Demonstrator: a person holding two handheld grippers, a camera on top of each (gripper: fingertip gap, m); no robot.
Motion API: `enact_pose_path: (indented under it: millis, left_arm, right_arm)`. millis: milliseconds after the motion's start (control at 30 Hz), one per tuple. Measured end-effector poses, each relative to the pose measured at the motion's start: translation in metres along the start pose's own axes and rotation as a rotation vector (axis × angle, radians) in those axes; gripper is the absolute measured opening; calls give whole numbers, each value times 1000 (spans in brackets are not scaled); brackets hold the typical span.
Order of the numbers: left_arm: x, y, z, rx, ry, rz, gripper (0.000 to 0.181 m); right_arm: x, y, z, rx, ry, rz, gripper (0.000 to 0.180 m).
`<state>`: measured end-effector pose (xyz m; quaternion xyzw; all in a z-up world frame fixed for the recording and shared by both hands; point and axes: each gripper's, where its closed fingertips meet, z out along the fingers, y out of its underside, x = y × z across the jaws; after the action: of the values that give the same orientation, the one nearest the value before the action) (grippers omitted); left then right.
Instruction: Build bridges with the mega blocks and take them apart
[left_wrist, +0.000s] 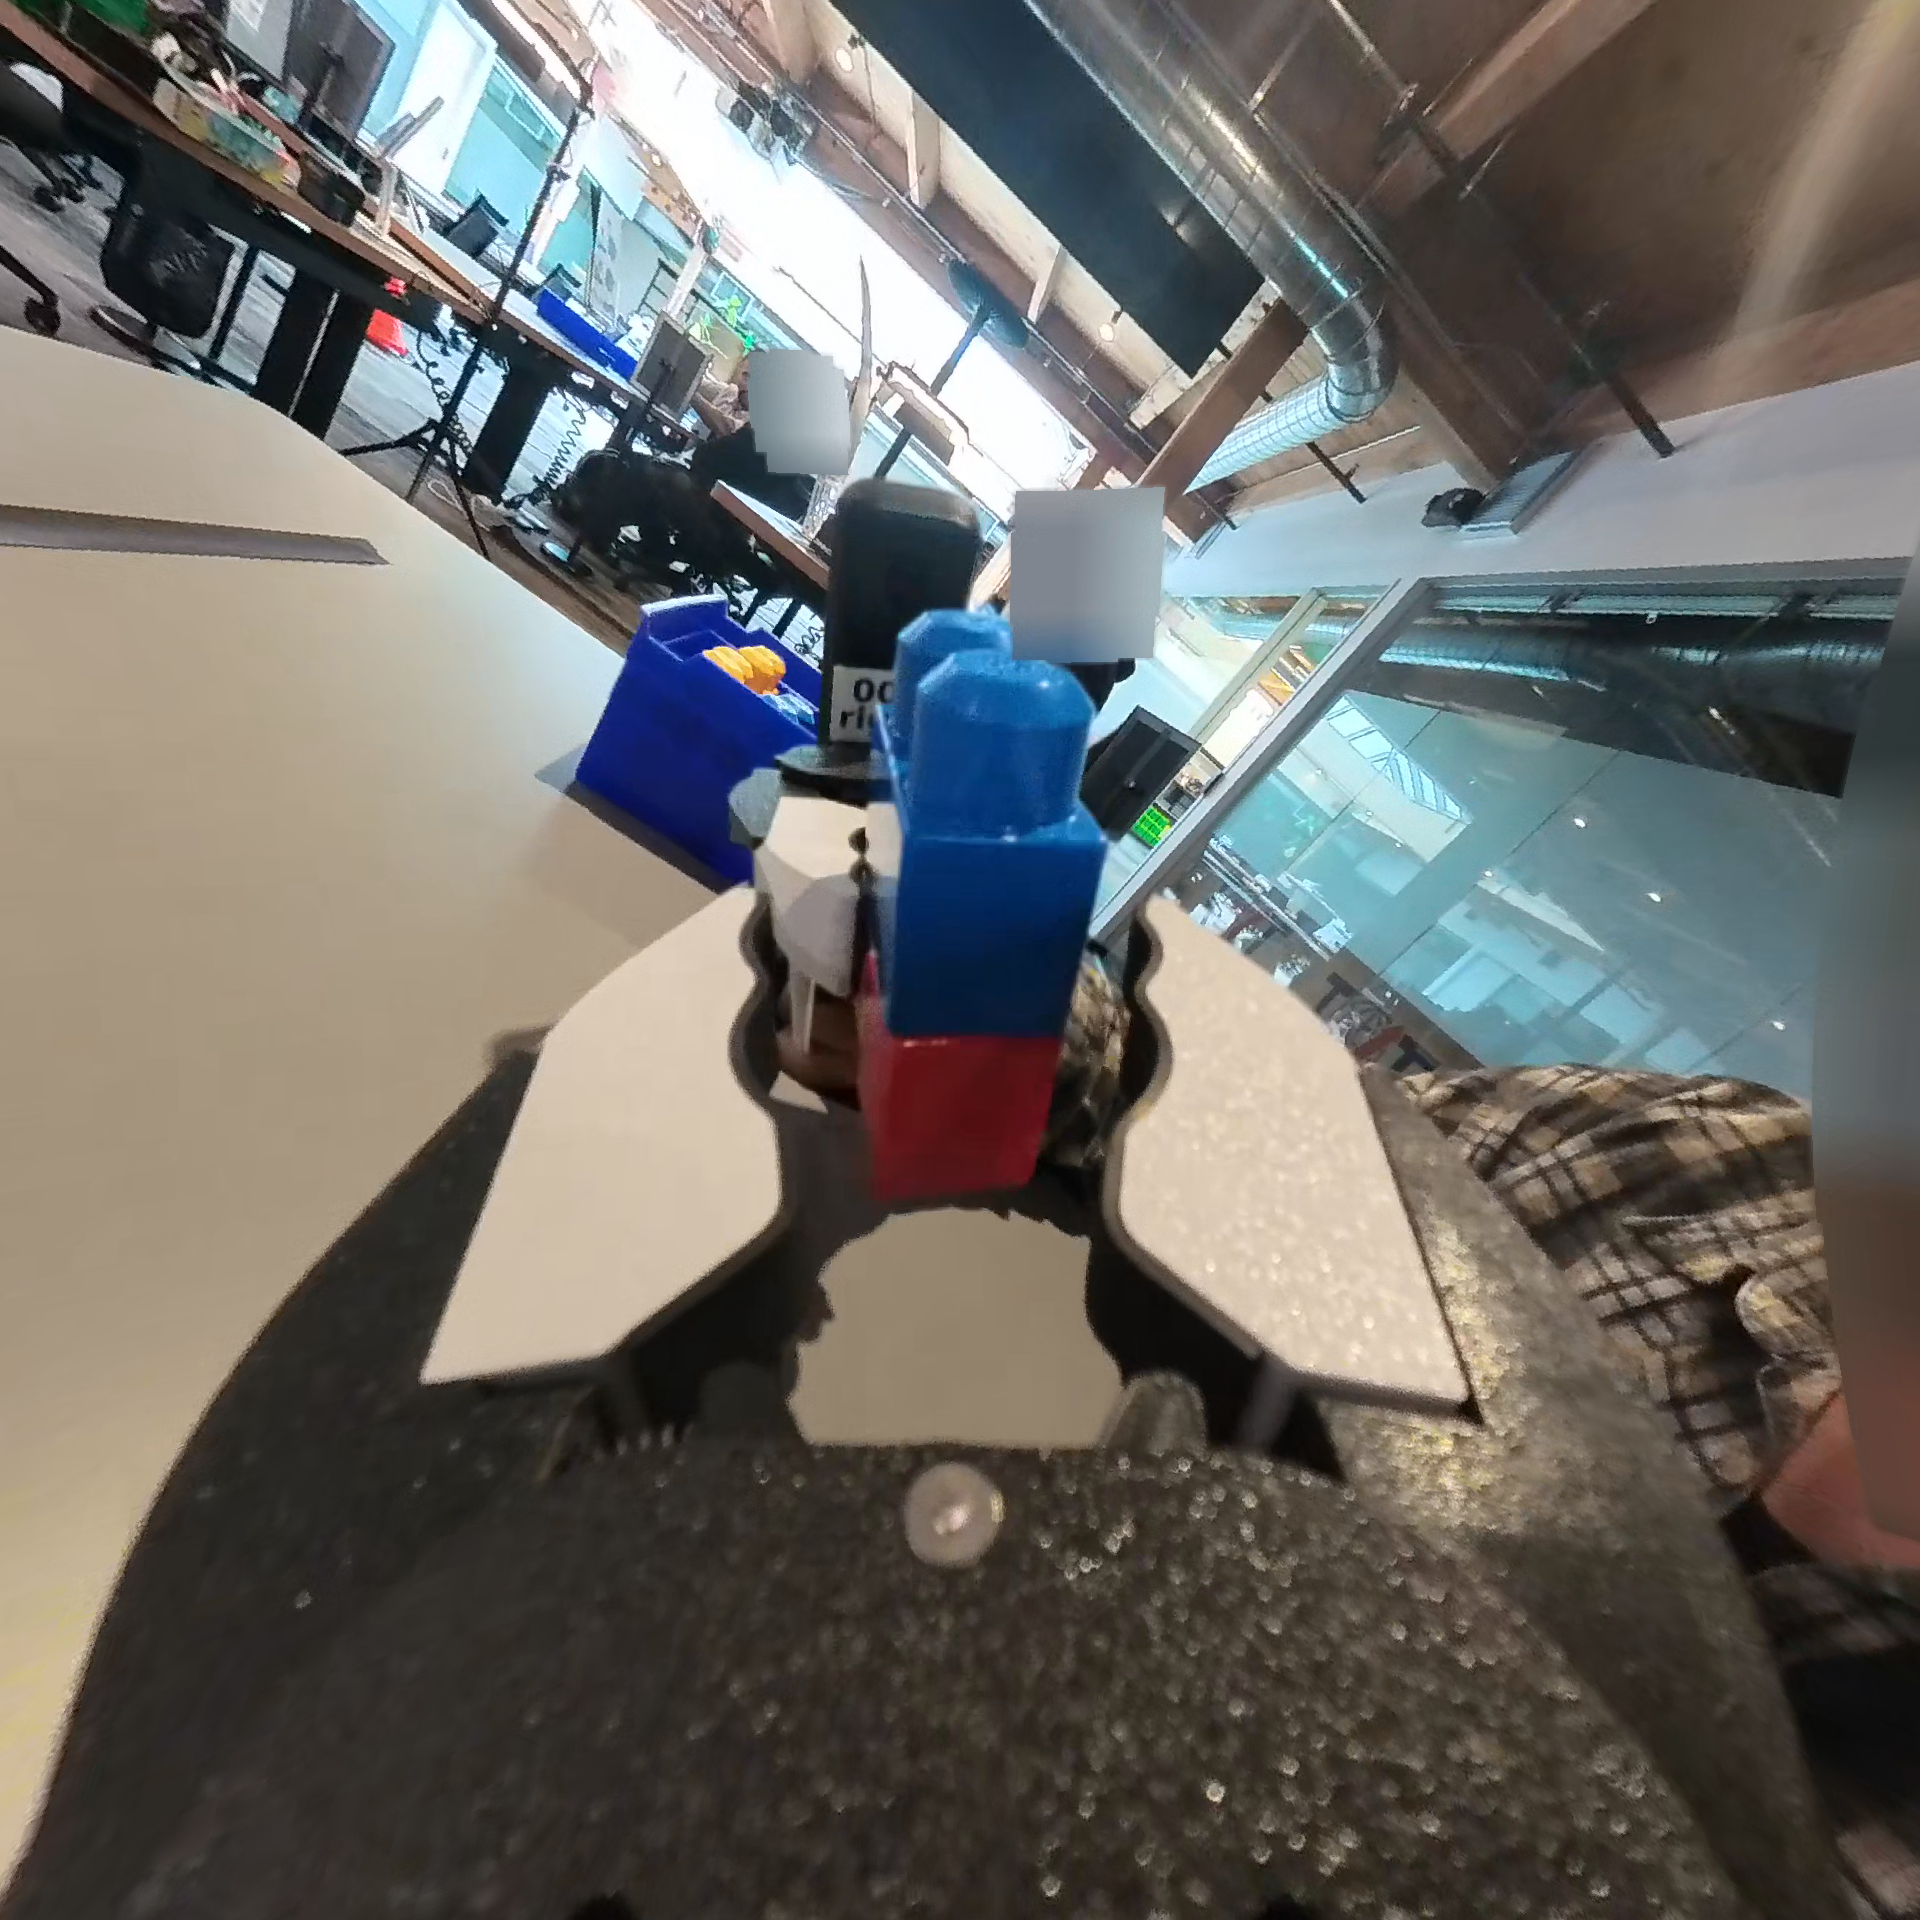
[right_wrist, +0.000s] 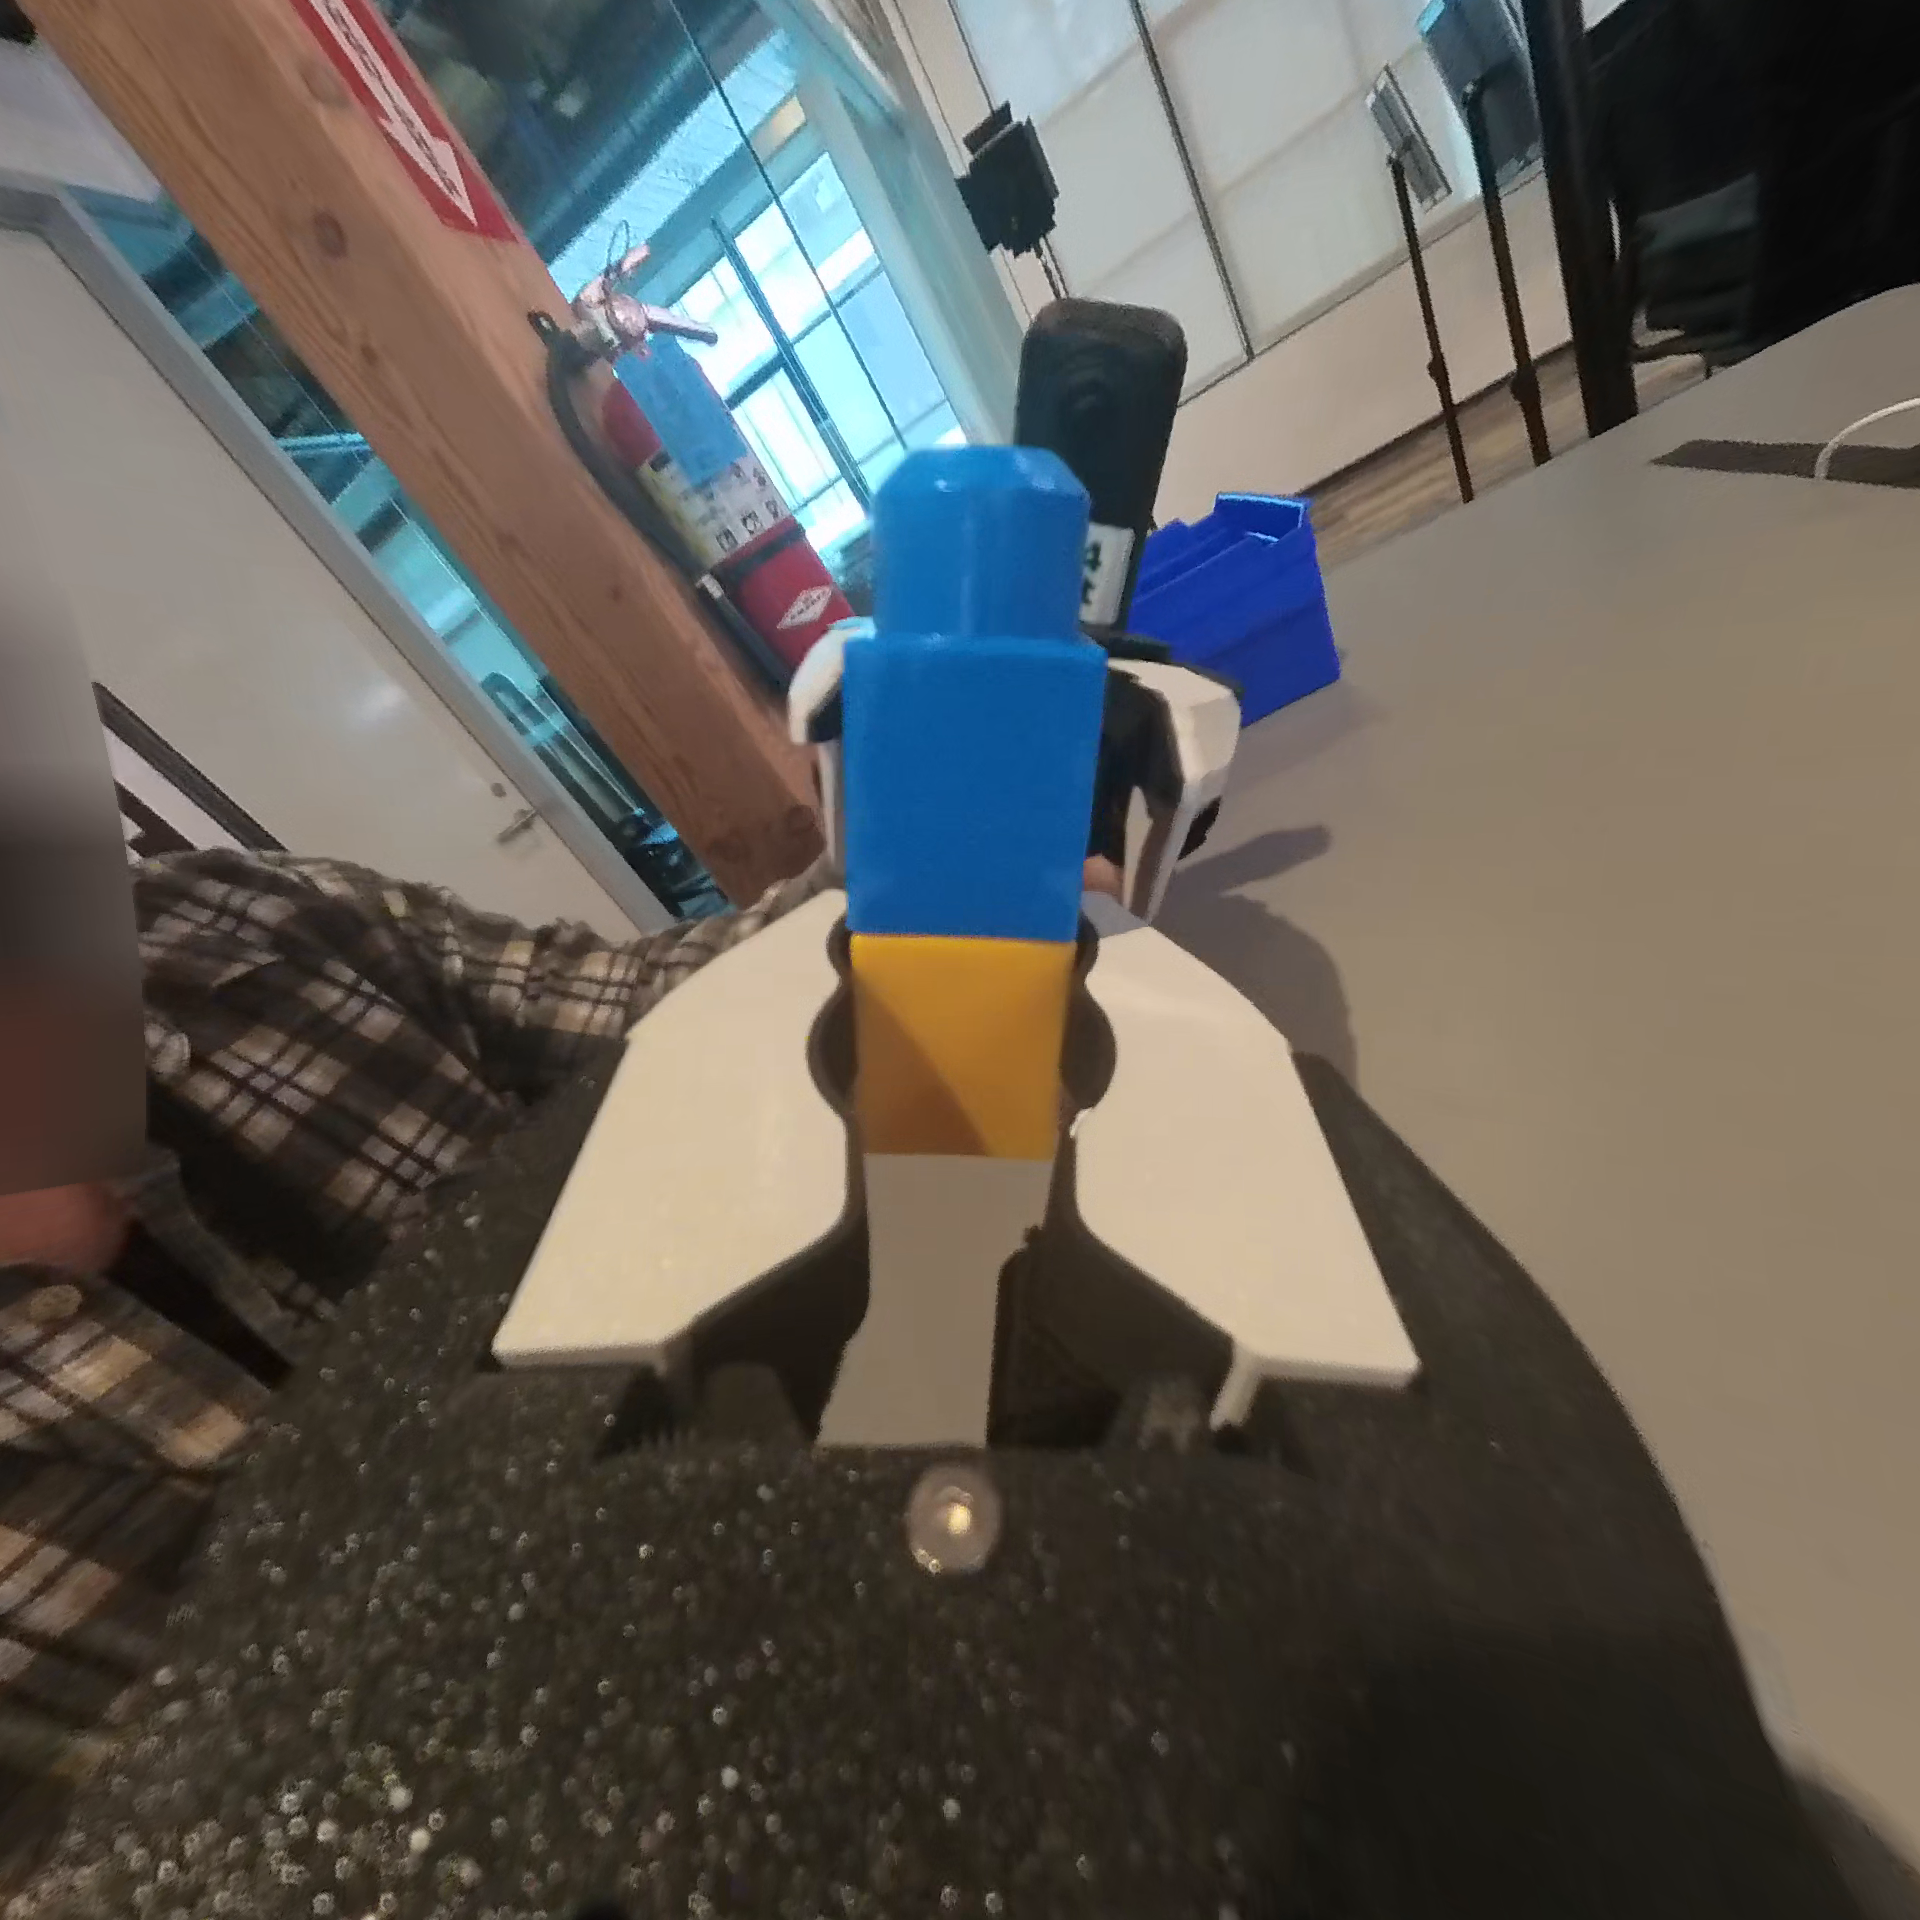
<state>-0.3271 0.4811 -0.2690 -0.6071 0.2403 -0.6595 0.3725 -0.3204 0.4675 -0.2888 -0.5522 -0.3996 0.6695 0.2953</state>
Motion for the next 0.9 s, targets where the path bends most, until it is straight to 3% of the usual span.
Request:
enact_pose_path:
  millis: [300, 400, 467, 600, 900]
  left_arm:
    - [-5, 13, 4, -57, -3, -4, 65]
    - [-4, 22, 12, -103, -18, 40, 61]
    - [6, 23, 12, -109, 25, 69, 41]
    - [11, 30, 12, -182, 5, 154, 38]
    - [13, 29, 11, -184, 28, 125, 38]
  right_arm:
    - [6, -20, -15, 177, 46, 21, 36]
    - [-1, -21, -10, 192, 11, 34, 36]
    - [-3, -20, -6, 184, 9, 31, 36]
    - [-9, -18, -4, 145, -12, -8, 36]
    - [-10, -18, -2, 137, -3, -26, 35]
